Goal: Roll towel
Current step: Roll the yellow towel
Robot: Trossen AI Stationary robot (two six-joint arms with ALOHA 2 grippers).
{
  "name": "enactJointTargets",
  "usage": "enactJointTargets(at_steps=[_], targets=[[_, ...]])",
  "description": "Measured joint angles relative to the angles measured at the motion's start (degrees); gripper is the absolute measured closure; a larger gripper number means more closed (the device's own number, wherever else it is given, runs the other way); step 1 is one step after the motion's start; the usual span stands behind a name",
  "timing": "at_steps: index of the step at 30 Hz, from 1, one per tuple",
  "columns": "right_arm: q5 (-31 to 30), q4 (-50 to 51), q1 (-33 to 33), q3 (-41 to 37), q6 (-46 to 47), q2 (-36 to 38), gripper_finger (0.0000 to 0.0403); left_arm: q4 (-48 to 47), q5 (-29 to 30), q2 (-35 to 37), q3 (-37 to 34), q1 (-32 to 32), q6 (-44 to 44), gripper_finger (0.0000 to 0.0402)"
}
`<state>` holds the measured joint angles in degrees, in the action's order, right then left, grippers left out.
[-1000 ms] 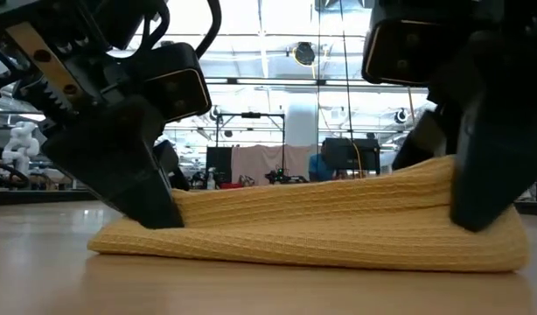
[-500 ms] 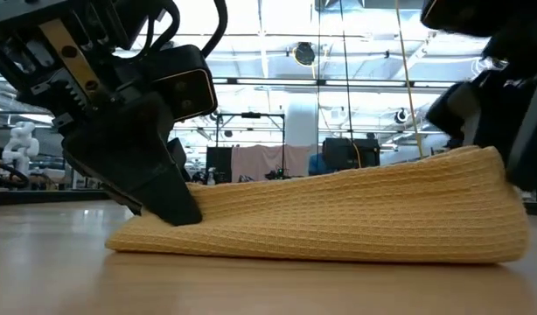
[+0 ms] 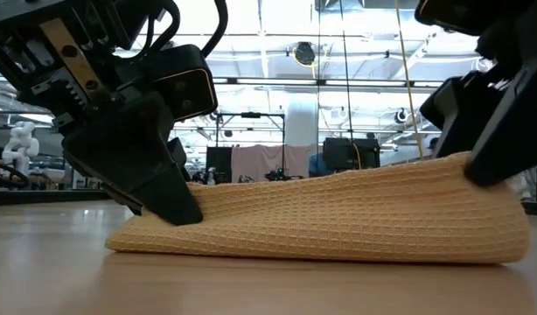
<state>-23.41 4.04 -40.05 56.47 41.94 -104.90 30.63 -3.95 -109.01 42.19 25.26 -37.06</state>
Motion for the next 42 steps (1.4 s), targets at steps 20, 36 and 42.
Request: enactJointTargets(at_steps=[20, 36, 42], targets=[[7.56, -2.51, 2.92, 0.0, -1.04, -0.04, 0.0361, 0.17, -0.33, 0.0, 0.02, 0.0, 1.35, 0.0388], [26.41, -13.34, 4.16, 0.15, -0.68, 0.11, 0.0398, 12.62, -8.3, -0.07, 0.07, 6.55, 3.99, 0.0388], [26.94, -8.3, 6.88, 0.13, -0.84, 0.04, 0.0397, 7.63, -5.24, -0.02, 0.07, 6.12, 4.49, 0.0388]])
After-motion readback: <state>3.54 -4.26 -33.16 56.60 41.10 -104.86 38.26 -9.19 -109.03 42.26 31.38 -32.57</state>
